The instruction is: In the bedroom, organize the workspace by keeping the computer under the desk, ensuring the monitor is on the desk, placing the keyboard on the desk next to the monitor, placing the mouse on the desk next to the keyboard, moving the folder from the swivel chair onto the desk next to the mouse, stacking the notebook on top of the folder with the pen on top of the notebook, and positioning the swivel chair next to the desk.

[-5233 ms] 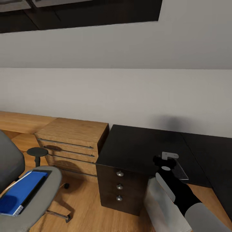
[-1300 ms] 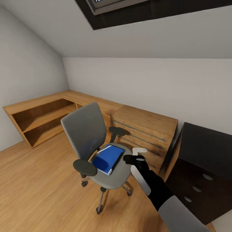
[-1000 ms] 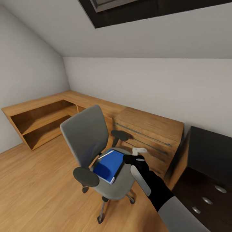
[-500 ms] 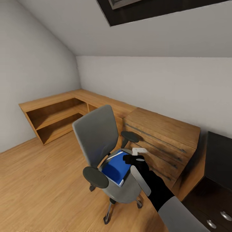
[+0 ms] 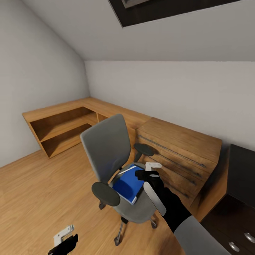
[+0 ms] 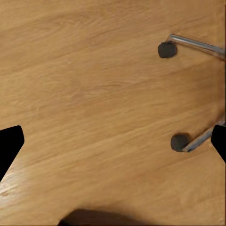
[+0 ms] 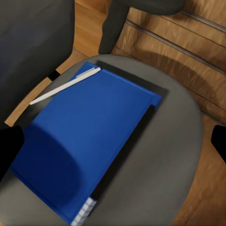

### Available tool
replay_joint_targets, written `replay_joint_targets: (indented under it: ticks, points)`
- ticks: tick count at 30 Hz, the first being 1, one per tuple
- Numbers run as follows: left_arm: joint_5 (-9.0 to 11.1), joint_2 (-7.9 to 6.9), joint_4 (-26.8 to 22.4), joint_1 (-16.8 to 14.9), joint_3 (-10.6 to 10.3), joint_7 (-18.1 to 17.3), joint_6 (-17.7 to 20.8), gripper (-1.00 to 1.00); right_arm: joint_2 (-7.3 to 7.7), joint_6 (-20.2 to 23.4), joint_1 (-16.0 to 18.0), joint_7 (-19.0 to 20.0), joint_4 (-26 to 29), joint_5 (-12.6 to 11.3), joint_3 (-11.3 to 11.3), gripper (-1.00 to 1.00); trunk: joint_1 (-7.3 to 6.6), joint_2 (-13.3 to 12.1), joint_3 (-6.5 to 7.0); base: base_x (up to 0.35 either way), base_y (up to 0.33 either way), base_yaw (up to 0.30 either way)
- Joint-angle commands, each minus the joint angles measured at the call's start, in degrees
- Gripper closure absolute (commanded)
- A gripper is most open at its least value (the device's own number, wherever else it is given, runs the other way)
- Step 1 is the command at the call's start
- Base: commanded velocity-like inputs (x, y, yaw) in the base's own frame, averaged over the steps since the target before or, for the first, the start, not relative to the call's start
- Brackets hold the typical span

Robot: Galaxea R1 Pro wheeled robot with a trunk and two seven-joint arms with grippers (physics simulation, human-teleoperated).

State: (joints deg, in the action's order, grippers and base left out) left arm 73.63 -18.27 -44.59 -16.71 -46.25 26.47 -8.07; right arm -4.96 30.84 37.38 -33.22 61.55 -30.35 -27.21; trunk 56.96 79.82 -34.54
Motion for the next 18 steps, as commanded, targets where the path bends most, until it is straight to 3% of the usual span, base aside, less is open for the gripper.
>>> replay_joint_targets:
  ticks: [1, 2, 4, 7, 10, 15, 18]
  points:
    - [0.6, -0.46, -3.9, -0.1, -0.2, 4.2, 0.4, -1.00, 0.02, 0.1, 0.1, -0.5, 0.1, -0.5, -0.1, -1.00, 0.23, 0.5, -0.25, 0.000, 0.000, 0.000]
    - [0.5, -1.14, -14.0, -0.1, 0.4, 14.8, 2.3, -1.00, 0.02, 0.1, 0.1, -0.5, 0.0, -0.5, -0.1, -1.00, 0.45, 0.9, -0.43, 0.000, 0.000, 0.000]
    - [0.5, -1.57, -24.4, -0.1, 1.1, 25.2, 4.8, -1.00, 0.01, 0.1, 0.1, -0.5, -0.1, -0.5, -0.1, -1.00, 0.89, 1.7, -0.79, 0.000, 0.000, 0.000]
    - [0.4, -1.66, -29.8, -0.1, 2.8, 29.0, 7.7, -1.00, 0.03, 0.1, 0.1, -0.5, -0.1, -0.5, -0.1, -1.00, 1.55, 2.9, -1.33, 0.000, 0.000, 0.000]
    - [0.6, -1.65, -34.7, -0.1, 9.6, 32.1, 12.4, -1.00, 0.04, 0.1, 0.1, -0.5, -0.3, -0.4, -0.1, -1.00, 2.20, 4.1, -1.86, 0.000, 0.000, 0.000]
    - [0.6, -2.04, -33.0, -0.1, 12.4, 32.9, 13.7, -1.00, 0.04, 0.1, 0.1, -0.5, -0.5, -0.4, -0.1, -1.00, 3.30, 6.1, -2.76, 0.000, 0.000, 0.000]
    - [0.5, -2.14, -31.9, -0.1, 12.7, 33.0, 13.8, -1.00, 0.04, 0.0, 0.1, -0.5, -0.6, -0.4, -0.1, -1.00, 3.96, 7.3, -3.30, 0.000, 0.000, 0.000]
